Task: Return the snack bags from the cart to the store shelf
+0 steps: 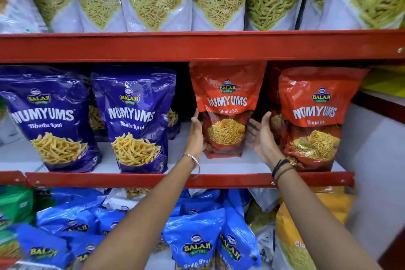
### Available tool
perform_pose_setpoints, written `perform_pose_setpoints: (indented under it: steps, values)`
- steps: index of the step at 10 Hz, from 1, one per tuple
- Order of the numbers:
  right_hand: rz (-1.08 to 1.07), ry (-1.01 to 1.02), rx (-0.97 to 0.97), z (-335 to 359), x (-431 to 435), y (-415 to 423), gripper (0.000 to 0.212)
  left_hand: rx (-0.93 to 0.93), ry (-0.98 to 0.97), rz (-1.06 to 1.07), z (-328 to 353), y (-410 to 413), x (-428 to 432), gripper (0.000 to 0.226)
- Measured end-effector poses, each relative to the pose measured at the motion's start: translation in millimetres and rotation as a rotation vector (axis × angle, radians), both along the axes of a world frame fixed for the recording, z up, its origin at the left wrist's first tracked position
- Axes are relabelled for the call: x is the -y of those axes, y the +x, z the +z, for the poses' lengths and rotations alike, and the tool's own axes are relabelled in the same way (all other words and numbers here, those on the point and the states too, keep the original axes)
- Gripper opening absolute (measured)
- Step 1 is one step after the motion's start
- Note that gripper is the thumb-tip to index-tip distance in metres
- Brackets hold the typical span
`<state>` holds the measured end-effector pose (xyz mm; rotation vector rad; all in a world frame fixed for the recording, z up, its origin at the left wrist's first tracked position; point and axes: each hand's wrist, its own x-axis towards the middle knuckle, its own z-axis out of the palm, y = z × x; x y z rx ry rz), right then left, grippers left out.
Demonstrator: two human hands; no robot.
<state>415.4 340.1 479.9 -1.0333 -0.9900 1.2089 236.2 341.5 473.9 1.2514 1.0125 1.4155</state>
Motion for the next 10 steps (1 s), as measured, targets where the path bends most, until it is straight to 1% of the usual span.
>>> perform_pose_setpoints:
  steps: [1,2,3,4,5,6,7,8,9,10]
  values:
    - [0.004,-0.013,-0.021,-1,3,-4,0.088,0.006,-0.041,-0.050,1,-3,4,0.082]
    - [0.003,-0.031,-0.031,0,12,-4,0.089,-0.007,-0.042,-0.057,2,-8,10,0.089]
    - [0.011,-0.044,-0.037,1,27,-4,0.089,-0.007,-0.036,-0.062,5,-12,25,0.068]
    - [0.011,-0.046,-0.038,1,44,-4,0.090,-0.049,-0.020,-0.080,6,-17,44,0.061]
    - [0.004,-0.043,-0.042,0,61,-4,0.090,-0.103,-0.008,-0.124,7,-20,63,0.087]
    - [0.006,-0.045,-0.017,-3,75,-3,0.090,-0.147,0.007,-0.139,6,-22,76,0.102]
    - [-0.011,-0.029,-0.010,-3,86,-5,0.087,-0.180,0.016,-0.149,8,-22,88,0.111]
    - [-0.012,-0.019,-0.009,0,92,-9,0.086,-0.188,0.015,-0.152,12,-23,97,0.113]
    - [-0.015,-0.023,-0.037,2,93,-12,0.084,-0.160,0.019,-0.149,15,-21,101,0.116]
    - [-0.074,-0.001,-0.069,-7,97,-12,0.082,-0.102,0.096,-0.114,11,-26,96,0.118]
